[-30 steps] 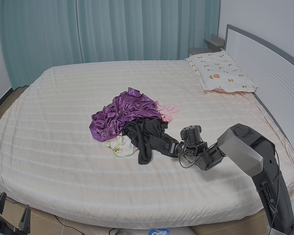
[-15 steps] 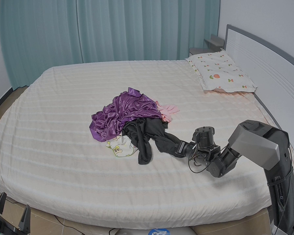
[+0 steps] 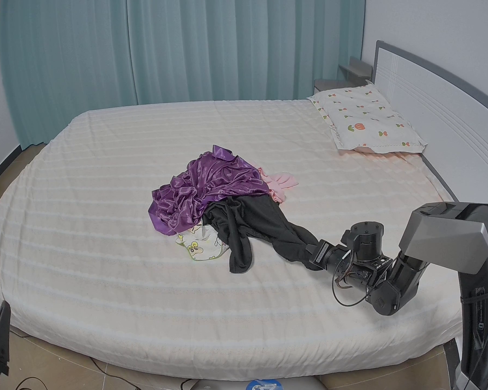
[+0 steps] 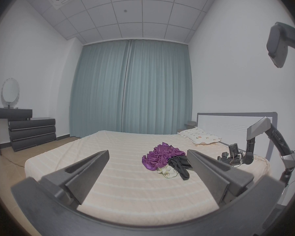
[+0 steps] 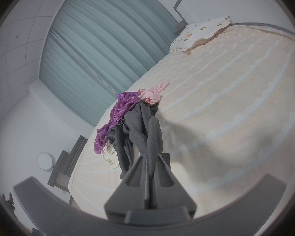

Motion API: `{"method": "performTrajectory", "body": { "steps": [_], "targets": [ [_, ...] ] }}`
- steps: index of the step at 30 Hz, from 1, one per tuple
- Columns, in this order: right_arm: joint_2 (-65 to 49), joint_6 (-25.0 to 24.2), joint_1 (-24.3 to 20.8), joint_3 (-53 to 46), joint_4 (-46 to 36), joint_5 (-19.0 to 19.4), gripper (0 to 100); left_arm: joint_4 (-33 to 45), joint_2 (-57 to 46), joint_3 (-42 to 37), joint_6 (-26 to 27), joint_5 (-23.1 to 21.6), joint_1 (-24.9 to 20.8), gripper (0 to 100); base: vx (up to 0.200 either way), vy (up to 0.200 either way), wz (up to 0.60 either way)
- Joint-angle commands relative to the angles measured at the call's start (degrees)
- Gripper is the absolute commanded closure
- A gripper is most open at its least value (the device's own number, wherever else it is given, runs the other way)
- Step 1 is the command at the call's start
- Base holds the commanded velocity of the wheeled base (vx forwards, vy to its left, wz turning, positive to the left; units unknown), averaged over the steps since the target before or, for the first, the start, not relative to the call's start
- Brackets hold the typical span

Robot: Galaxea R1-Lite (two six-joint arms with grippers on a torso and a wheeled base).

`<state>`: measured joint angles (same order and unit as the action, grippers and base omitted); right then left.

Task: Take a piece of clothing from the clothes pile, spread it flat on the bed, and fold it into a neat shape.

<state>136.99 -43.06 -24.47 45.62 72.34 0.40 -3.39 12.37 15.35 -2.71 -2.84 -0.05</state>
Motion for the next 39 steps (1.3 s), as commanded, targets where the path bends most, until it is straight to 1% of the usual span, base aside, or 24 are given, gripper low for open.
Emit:
{"method": "performTrajectory", "body": {
  "steps": [1,3,5,6,7,8,9,12,13,14,15,16,17,18,20,22,23,24,25,29,31,32,39],
  "targets": [
    [-2.2,-1.4,-0.8,-5.5,4.8,-0.6,100,-2.5,24.5,-3.7,1.7,-4.1,-3.3,0,0.0,0.0,0.0],
    [-2.1,-1.3,-0.8,-5.6,4.9,-0.8,100,-6.0,32.3,-3.5,1.0,-4.1,-7.1,0,0.0,0.0,0.0],
    [-2.1,-1.2,-0.9,-5.5,4.9,-0.8,100,-11.5,40.5,-4.1,-0.3,-4.1,-10.7,0,0.0,0.0,0.0],
    [-2.1,-1.2,-0.9,-5.5,4.9,-0.8,100,-11.8,41.1,-4.1,-0.3,-4.1,-10.9,0,0.0,0.0,0.0],
    [-2.3,-0.9,-1.0,-5.6,4.8,-0.9,100,-15.5,47.8,-4.1,-1.5,-3.9,-13.5,0,0.0,0.0,0.0],
    [-2.3,-0.9,-1.0,-5.6,4.8,-0.9,100,-15.5,47.8,-4.1,-1.5,-3.9,-13.5,0,0.0,0.0,0.0],
    [-3.2,0.1,-1.0,-5.6,4.4,-1.2,100,-19.3,54.6,-4.0,-2.9,-3.9,-15.0,0,0.0,0.0,0.0],
    [-4.6,0.8,-0.9,-5.6,3.3,-1.2,100,-25.4,68.0,-3.1,-4.1,-3.8,-17.1,0,0.0,0.0,0.0],
    [-4.5,1.0,-1.0,-5.6,3.2,-1.3,100,-27.3,71.2,-2.6,-4.5,-3.6,-17.6,0,0.0,0.0,0.0],
    [-4.5,1.0,-1.0,-5.6,3.2,-1.3,100,-27.3,71.2,-2.6,-4.5,-3.6,-17.6,0,0.0,0.0,0.0],
    [-4.4,1.1,-1.5,-5.2,3.2,-1.5,100,-34.1,80.1,-0.9,-7.1,-2.7,-19.0,0,0.0,0.0,0.0],
    [-4.4,1.1,-1.9,-5.1,3.2,-1.6,100,-37.0,83.6,-0.1,-8.8,-2.2,-19.8,0,0.0,0.0,0.0],
    [-4.4,1.1,-1.9,-5.1,3.2,-1.6,100,-37.0,83.6,-0.1,-8.8,-2.2,-19.8,0,0.0,0.0,0.0],
    [-4.4,1.1,-2.2,-5.4,3.2,-1.9,100,-42.0,90.1,2.5,-12.9,0.3,-22.0,0,0.0,0.0,0.0],
    [-4.6,1.2,-2.2,-5.5,3.2,-2.1,100,-45.2,96.3,6.4,-18.0,5.3,-24.9,0,0.0,0.0,0.0],
    [-4.8,1.2,-2.2,-5.5,3.2,-2.2,100,-45.3,100.5,9.9,-21.0,8.2,-27.0,0,0.0,0.0,0.0],
    [-4.8,1.2,-2.2,-5.5,3.2,-2.2,100,-45.3,100.5,9.9,-21.0,8.2,-27.0,0,0.0,0.0,0.0],
    [-5.0,1.7,-2.1,-5.1,3.2,-2.3,100,-45.4,107.2,15.6,-23.9,10.8,-29.5,0,0.0,0.0,0.0],
    [-5.1,2.3,-2.0,-4.9,3.2,-2.6,100,-45.3,109.3,17.6,-24.4,11.1,-29.8,0,0.0,0.0,0.0],
    [-4.4,2.8,-2.3,-4.9,3.8,-3.4,100,-45.2,118.1,28.1,-25.0,11.3,-30.5,0,0.0,0.0,0.0],
    [-4.4,2.8,-2.4,-5.1,3.9,-3.4,100,-45.1,119.6,29.8,-25.0,11.3,-30.5,0,0.0,0.0,0.0],
    [-4.2,2.7,-3.0,-5.4,4.0,-3.4,100,-44.1,122.9,34.0,-25.0,11.5,-30.5,0,0.0,0.0,0.0],
    [-3.4,2.7,-3.0,-4.8,4.0,-3.4,100,-42.7,130.4,43.9,-27.4,11.5,-32.1,0,0.0,0.0,0.0]
  ]
}}
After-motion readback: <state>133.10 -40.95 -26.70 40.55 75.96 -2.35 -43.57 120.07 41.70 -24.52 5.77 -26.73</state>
